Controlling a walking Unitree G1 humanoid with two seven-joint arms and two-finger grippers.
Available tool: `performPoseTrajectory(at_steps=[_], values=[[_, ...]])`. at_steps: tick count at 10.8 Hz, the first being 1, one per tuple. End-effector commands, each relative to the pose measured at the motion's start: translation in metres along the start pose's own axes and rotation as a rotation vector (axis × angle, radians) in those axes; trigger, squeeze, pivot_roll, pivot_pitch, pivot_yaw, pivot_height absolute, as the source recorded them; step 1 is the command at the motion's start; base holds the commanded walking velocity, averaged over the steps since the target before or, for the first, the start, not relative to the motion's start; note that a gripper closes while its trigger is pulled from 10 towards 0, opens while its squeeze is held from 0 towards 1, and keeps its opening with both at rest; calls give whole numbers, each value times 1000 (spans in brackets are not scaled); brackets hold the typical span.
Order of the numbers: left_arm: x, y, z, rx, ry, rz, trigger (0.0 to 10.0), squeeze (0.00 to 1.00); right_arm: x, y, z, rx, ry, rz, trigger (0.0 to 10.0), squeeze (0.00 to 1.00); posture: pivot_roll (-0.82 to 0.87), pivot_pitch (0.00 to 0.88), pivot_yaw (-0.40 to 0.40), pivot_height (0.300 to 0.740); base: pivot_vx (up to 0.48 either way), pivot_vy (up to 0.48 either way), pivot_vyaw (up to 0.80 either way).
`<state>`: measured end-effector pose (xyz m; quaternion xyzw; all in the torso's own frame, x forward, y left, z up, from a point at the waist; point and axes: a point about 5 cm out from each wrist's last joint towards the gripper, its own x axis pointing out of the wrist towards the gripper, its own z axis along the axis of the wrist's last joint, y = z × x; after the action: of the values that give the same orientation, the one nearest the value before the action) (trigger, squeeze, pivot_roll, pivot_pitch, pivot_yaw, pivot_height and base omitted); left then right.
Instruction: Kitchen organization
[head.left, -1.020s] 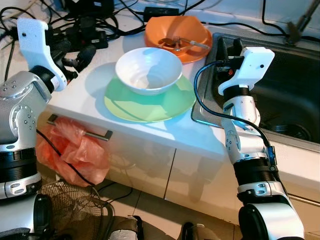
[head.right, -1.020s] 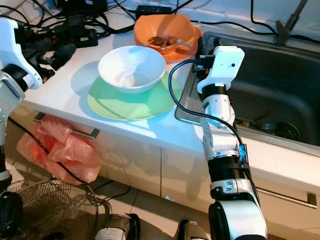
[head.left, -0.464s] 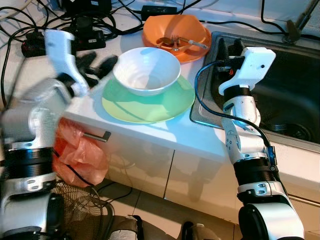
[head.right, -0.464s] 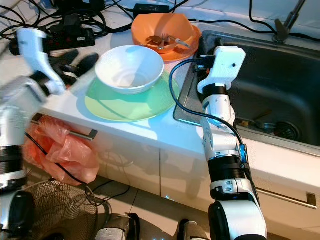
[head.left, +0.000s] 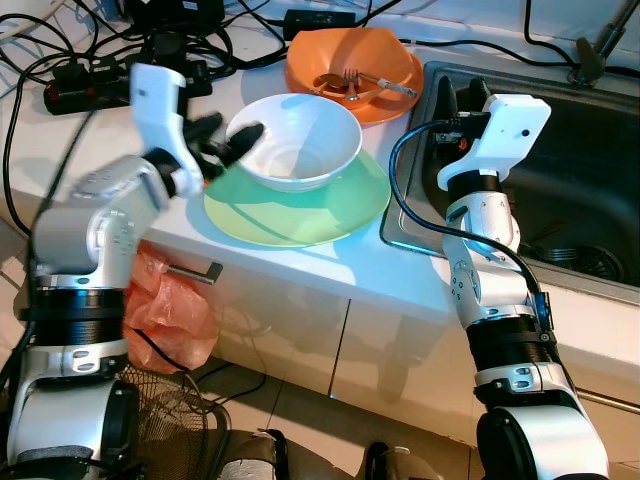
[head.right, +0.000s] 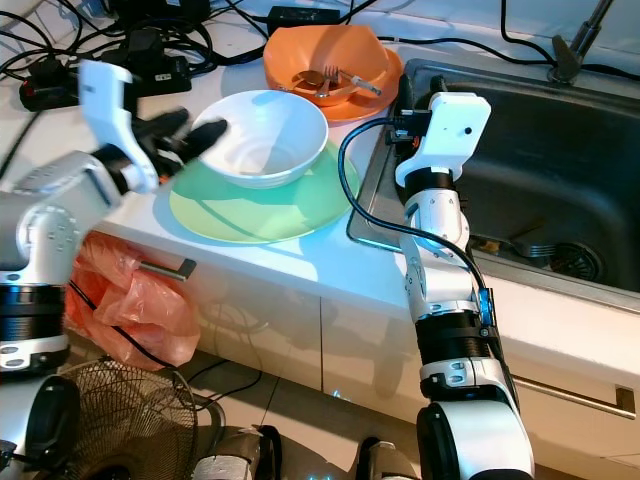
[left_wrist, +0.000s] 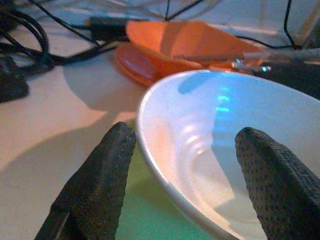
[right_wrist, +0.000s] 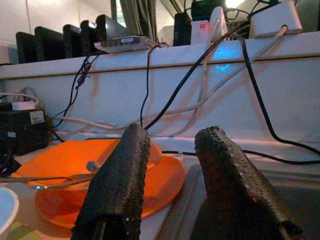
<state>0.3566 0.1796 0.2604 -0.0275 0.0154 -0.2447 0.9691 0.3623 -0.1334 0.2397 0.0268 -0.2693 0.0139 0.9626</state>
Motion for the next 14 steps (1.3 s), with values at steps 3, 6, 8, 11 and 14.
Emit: performPoseTrajectory(at_steps=[3,6,8,11,14], values=[[-1,0,-4,-10,37,32,10000,0,-3,0,-2,-5,5,-3,10000,0,68,140,60,740,0,0,0],[-3,-3,-11,-43,63,53,10000,0,-2,1,-2,-3,8,0,10000,0,73,147,56,740,0,0,0],[-8,-5,-21,-65,102,63,10000,0,-2,0,-2,-4,10,-1,10000,0,71,150,51,740,0,0,0],[-15,-4,-20,-72,89,88,4667,0,-1,0,-2,-2,8,3,10000,0,76,153,46,740,0,0,0],[-17,1,-14,-72,43,121,0,0,0,1,-2,-4,7,7,10000,0,79,151,39,740,0,0,0]])
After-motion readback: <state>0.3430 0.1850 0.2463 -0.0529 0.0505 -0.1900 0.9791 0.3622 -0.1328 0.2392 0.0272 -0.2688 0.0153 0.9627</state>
